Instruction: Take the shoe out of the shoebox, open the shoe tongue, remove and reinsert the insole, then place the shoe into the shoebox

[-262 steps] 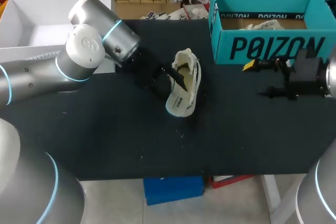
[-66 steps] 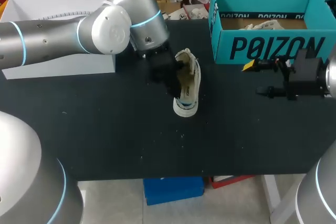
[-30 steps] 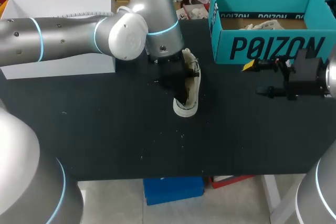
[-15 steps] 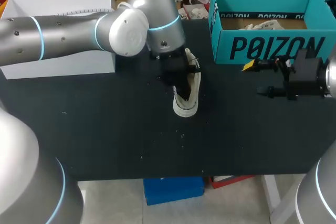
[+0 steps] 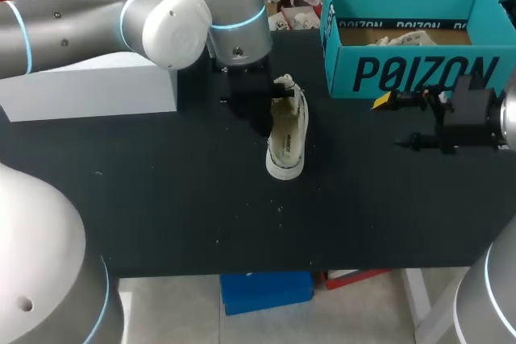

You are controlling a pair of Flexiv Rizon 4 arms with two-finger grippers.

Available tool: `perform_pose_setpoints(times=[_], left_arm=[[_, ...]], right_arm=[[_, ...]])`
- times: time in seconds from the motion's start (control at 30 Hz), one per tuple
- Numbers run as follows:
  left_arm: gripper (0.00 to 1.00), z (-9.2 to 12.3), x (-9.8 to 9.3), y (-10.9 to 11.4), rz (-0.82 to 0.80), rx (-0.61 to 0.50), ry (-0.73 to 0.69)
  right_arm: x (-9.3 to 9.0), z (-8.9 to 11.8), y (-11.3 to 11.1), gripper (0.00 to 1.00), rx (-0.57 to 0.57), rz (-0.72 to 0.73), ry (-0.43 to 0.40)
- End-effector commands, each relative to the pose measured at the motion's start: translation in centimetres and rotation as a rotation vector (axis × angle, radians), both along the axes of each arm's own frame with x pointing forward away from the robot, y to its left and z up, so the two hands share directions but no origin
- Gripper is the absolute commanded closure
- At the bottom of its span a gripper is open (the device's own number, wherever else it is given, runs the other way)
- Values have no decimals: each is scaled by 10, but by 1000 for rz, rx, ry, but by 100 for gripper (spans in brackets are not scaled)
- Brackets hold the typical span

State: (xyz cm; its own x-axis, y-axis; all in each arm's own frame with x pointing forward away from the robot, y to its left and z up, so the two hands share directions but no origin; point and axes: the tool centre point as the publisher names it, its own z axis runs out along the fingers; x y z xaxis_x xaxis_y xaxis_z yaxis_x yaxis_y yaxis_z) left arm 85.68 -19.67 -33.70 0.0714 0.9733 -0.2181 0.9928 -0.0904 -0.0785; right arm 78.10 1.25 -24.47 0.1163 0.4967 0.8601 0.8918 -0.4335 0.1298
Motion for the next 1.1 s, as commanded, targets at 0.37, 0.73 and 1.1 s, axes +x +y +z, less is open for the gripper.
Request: perform_pose_setpoints(times=[0.37, 0.73, 1.1], left_arm=[[58, 27, -8, 34, 51, -27, -120], [0, 30, -8, 47, 48, -34, -146], [0, 27, 6, 49, 42, -36, -155]], right_arm=[[0, 0, 0, 0, -1, 0, 2], [0, 0, 0, 0, -1, 0, 2], [0, 0, 0, 0, -1, 0, 2]])
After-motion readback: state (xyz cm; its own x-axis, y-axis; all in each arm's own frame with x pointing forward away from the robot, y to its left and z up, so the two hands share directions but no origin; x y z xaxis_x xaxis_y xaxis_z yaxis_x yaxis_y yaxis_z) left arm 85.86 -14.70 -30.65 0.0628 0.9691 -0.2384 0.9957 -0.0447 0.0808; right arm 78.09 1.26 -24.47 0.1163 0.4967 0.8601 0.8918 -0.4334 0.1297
